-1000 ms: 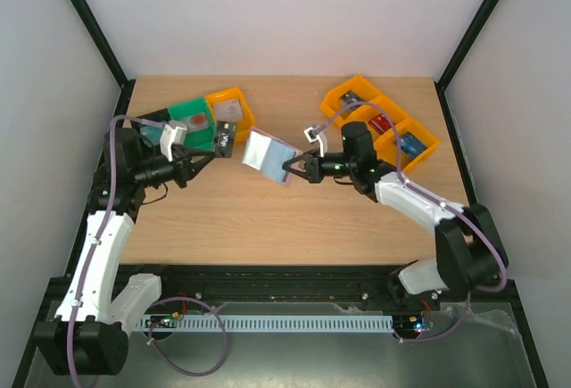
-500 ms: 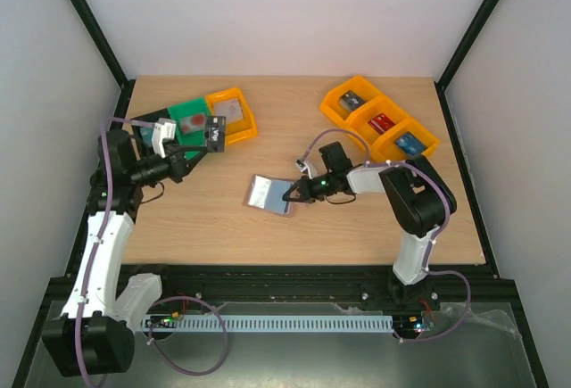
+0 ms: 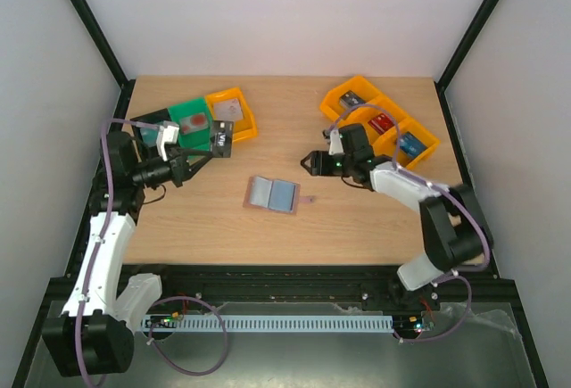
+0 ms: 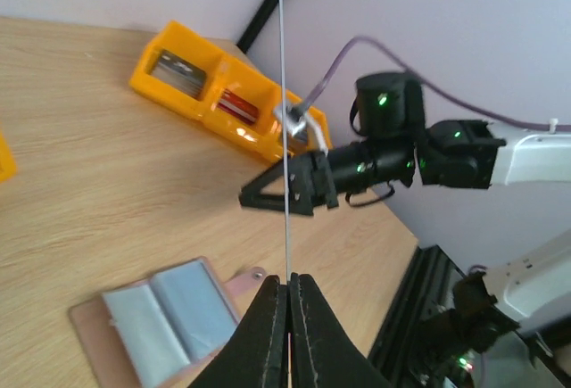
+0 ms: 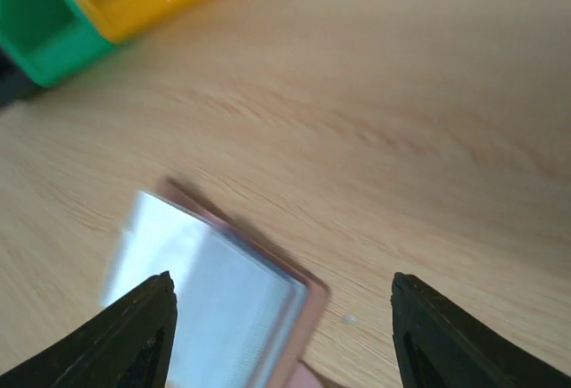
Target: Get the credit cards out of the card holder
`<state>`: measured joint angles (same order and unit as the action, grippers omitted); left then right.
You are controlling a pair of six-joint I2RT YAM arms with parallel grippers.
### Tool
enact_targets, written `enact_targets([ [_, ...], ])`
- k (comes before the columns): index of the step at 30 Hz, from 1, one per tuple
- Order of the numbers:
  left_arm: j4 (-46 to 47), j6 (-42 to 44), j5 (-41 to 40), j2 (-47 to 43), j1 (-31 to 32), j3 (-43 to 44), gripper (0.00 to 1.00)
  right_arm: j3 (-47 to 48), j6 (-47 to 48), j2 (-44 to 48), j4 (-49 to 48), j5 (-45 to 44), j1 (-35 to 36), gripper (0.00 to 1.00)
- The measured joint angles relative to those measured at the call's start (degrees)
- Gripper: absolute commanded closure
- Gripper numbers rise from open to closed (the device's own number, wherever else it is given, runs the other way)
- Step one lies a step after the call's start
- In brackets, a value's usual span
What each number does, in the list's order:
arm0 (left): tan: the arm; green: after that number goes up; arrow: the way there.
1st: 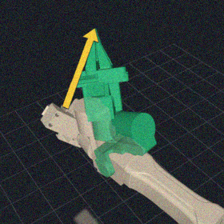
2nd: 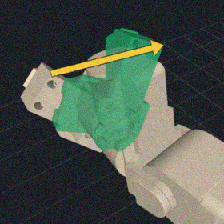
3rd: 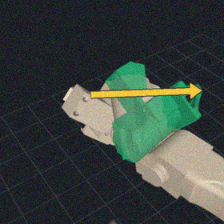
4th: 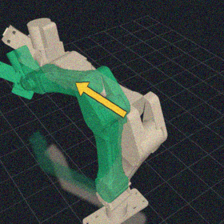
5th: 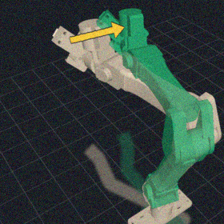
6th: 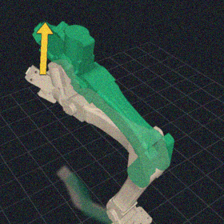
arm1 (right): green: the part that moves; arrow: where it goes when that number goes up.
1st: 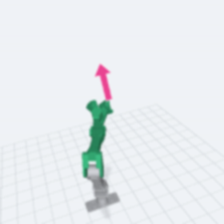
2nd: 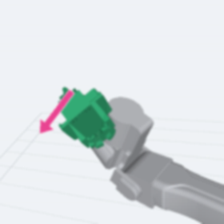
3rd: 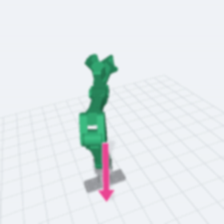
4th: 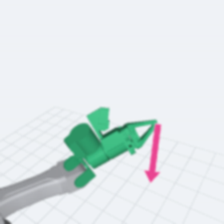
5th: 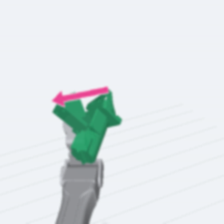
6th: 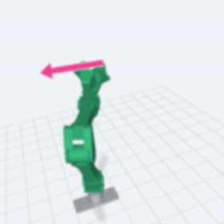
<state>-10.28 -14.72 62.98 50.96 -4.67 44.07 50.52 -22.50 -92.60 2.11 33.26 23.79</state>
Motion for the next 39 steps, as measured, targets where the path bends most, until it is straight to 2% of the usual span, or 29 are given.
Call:
enact_targets([
  [4, 0.9, -0.1, 3.8, 0.0, 1.2, -0.9, 0.98, -0.3, 3.3, 12.5, -1.4, -1.5, 3.3, 0.21],
  [6, 1.2, -0.1, 5.9, 0.0, 2.0, -1.0, 0.98, -0.9, 4.9, 19.2, -5.7, 2.1, 8.0, 0.19],
  [9, 1.6, 0.4, 9.0, 0.0, 3.3, -1.0, 0.98, -2.4, 3.5, 25.2, -18.6, 8.5, 15.5, 0.19],
  [13, -0.4, 3.0, 12.2, 0.0, 5.1, -0.6, 0.98, -3.0, -2.5, 22.9, -32.5, 10.9, 18.9, 0.20],
  [18, -3.0, 5.9, 14.4, -0.3, 5.8, 0.8, 0.98, -3.0, -7.1, 16.4, -37.5, 11.2, 20.5, 0.24],
  [20, -3.3, 6.7, 14.8, -0.4, 5.8, 0.9, 0.98, -3.0, -8.2, 15.3, -38.4, 12.0, 20.9, 0.32],
  [21, -3.5, 7.0, 14.9, -0.4, 5.8, 0.9, 0.98, -2.9, -8.5, 15.0, -38.9, 12.7, 21.2, 0.41],
  [25, -4.4, 7.9, 14.9, -0.4, 6.2, 0.9, 0.98, -2.0, -9.7, 14.0, -41.2, 16.7, 22.5, 0.88],
  [27, -4.5, 8.2, 14.9, -0.4, 6.3, 0.9, 0.98, -1.7, -10.1, 13.5, -41.5, 17.9, 22.8, 0.98],
  [29, -4.7, 8.3, 15.0, -0.5, 6.3, 0.9, 0.97, -1.4, -9.7, 13.2, -41.3, 18.4, 22.9, 0.98],
  [30, -4.8, 8.5, 15.1, -0.5, 6.4, 0.9, 0.85, -1.2, -9.4, 13.0, -40.7, 18.6, 22.8, 0.99],
  [32, -5.3, 9.5, 14.8, -0.7, 6.4, 0.9, 0.44, -0.2, -7.6, 13.0, -37.8, 18.9, 22.8, 0.98],
  [33, -5.9, 9.8, 14.5, -0.7, 6.4, 0.9, 0.36, 0.5, -5.9, 13.1, -35.5, 18.9, 22.8, 0.98],
  [36, -7.4, 11.2, 13.2, -1.1, 6.4, 0.9, 0.32, 5.3, 3.4, 13.6, -20.6, 16.9, 22.8, 0.98],
  [39, -8.2, 12.8, 10.9, -1.3, 6.4, 0.9, 0.32, 7.6, 12.9, 15.6, -8.2, 10.9, 23.5, 0.98],
])
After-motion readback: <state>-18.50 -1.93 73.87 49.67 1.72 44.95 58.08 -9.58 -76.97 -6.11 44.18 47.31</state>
